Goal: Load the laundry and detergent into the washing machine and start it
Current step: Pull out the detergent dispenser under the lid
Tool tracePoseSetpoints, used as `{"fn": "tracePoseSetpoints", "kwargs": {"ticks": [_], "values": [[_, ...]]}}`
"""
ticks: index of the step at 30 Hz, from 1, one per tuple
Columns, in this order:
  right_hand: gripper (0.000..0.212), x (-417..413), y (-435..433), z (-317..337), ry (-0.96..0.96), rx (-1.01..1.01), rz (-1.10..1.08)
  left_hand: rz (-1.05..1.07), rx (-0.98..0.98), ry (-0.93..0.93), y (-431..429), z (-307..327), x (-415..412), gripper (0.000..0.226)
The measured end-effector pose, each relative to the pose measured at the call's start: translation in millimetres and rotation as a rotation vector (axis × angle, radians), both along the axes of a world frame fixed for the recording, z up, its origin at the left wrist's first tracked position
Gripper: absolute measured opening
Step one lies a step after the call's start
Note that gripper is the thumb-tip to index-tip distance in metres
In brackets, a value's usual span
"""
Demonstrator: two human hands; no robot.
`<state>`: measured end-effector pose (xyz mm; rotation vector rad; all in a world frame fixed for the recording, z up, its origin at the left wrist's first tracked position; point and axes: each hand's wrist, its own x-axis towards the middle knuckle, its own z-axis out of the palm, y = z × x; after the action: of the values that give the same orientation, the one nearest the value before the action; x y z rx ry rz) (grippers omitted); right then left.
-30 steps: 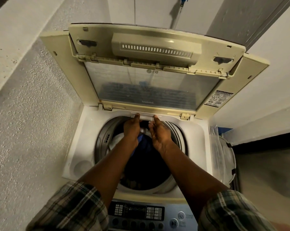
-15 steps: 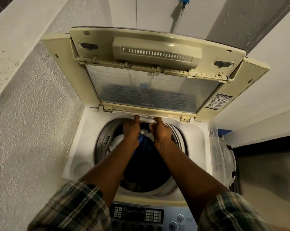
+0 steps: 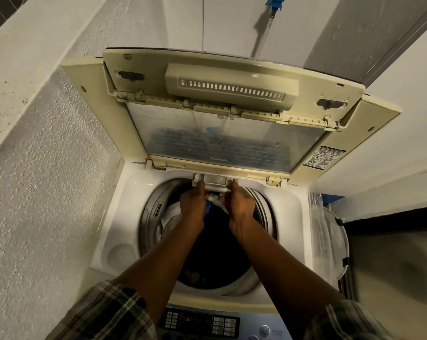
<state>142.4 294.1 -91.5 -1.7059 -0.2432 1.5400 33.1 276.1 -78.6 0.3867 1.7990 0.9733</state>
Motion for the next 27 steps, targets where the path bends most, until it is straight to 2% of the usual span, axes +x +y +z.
{"fn": "tracePoseSetpoints", "kwargs": {"ticks": [5,9,16,21,23,27], "values": [[0.018,-2,-9,1,0.018,0.013,0.0,0.01,0.007,-0.029,-8,3,-9,0.042],[0.026,4,-17,-3,0.014,0.005,0.027,-0.008,0.007,-0.02,-17,-1,-4,0.035],[0.019,7,-33,5,0.027,-0.033,0.086,0.061,-0.011,-0.134,-34,11,-3,0.024],[0.017,13,-42,16,0.056,-0.038,0.141,0.002,-0.04,-0.184,-41,19,-9,0.03],[0.023,20,-49,23,0.091,-0.012,0.161,-0.005,-0.056,-0.189,-47,21,-13,0.036],[0.011,36,-72,47,0.11,0.079,0.301,0.025,-0.044,-0.136,-74,41,-17,0.024]]}}
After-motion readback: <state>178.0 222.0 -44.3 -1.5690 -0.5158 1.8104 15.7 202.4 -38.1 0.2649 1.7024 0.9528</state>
